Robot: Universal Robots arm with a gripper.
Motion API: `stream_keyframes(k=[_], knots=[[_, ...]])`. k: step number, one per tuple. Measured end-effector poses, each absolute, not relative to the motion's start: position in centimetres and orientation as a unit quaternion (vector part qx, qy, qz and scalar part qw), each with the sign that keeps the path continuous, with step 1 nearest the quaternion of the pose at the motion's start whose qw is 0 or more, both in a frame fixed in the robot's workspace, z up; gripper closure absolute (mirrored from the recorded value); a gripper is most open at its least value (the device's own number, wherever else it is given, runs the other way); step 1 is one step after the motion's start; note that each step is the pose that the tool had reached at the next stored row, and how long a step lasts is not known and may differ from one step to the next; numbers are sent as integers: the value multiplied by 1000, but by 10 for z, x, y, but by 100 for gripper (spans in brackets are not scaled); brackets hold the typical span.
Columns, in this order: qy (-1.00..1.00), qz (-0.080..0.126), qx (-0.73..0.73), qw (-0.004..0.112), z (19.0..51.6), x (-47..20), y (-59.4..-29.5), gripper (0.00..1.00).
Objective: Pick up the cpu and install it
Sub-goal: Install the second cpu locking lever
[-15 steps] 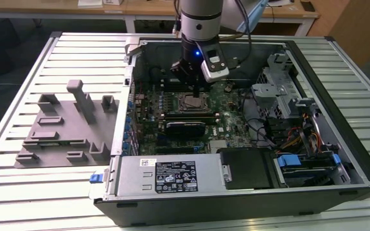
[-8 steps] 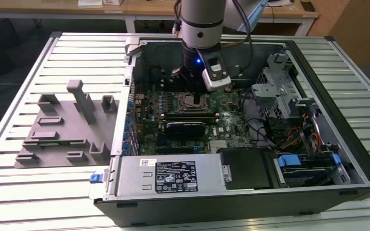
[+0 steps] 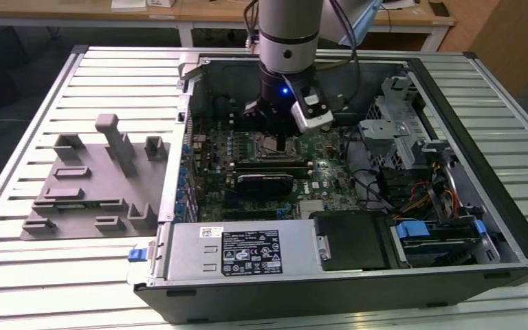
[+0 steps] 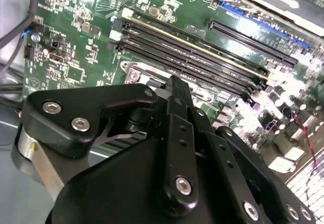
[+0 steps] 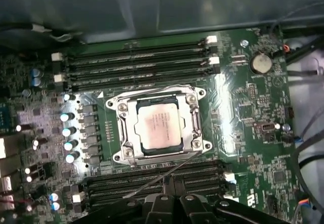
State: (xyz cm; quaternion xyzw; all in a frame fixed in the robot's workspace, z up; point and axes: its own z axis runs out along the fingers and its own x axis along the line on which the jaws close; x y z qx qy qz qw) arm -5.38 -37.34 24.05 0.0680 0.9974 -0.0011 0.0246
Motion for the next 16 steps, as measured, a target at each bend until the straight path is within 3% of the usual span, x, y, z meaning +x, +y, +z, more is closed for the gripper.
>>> stream_keyframes(k=[16], knots=[[998,-1,51,25,232,-67,-377,89]])
